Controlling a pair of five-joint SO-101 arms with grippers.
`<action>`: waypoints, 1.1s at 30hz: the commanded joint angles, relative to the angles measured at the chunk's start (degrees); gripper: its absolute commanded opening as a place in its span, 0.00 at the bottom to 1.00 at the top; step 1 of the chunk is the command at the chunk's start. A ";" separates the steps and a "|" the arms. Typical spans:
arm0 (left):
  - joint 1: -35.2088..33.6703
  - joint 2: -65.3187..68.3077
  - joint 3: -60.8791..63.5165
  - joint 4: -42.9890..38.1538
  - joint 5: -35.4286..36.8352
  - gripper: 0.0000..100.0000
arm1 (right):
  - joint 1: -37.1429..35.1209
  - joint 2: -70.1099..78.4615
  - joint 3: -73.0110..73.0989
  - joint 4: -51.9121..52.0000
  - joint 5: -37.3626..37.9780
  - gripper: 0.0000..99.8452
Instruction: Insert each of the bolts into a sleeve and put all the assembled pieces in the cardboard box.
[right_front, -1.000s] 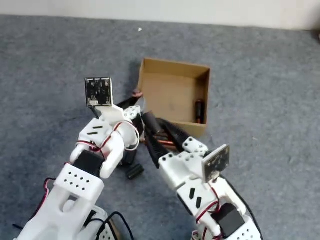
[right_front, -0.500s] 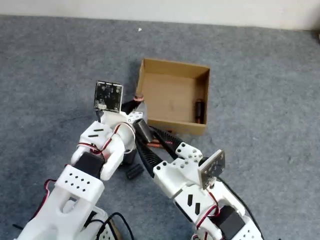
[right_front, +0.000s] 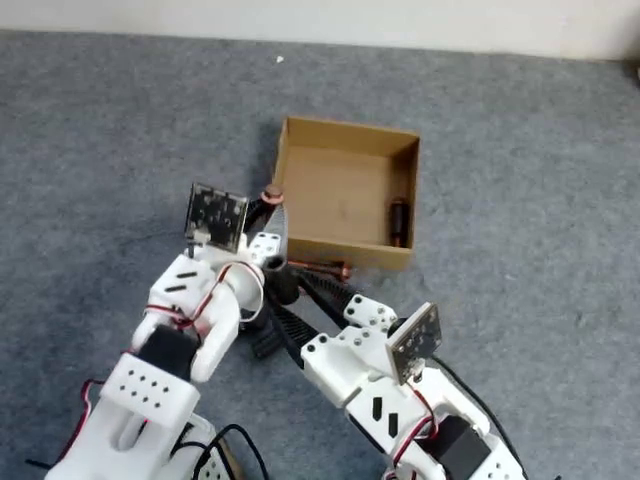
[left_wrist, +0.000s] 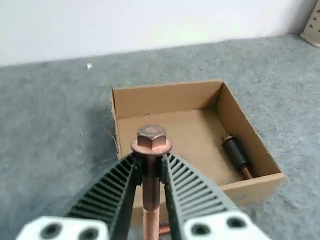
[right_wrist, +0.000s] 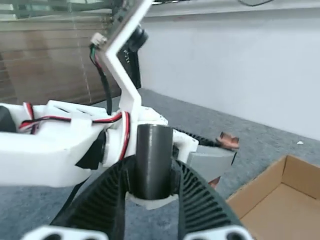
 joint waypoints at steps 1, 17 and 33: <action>3.30 -7.78 2.42 -4.57 -3.78 0.01 | -0.22 0.40 0.75 1.71 0.79 0.00; 0.31 -14.02 5.14 -7.30 -6.86 0.01 | 1.10 0.13 0.84 6.99 3.60 0.00; -4.70 -13.93 -9.19 -6.42 -0.62 0.01 | 11.65 -0.04 11.82 -10.77 4.04 0.00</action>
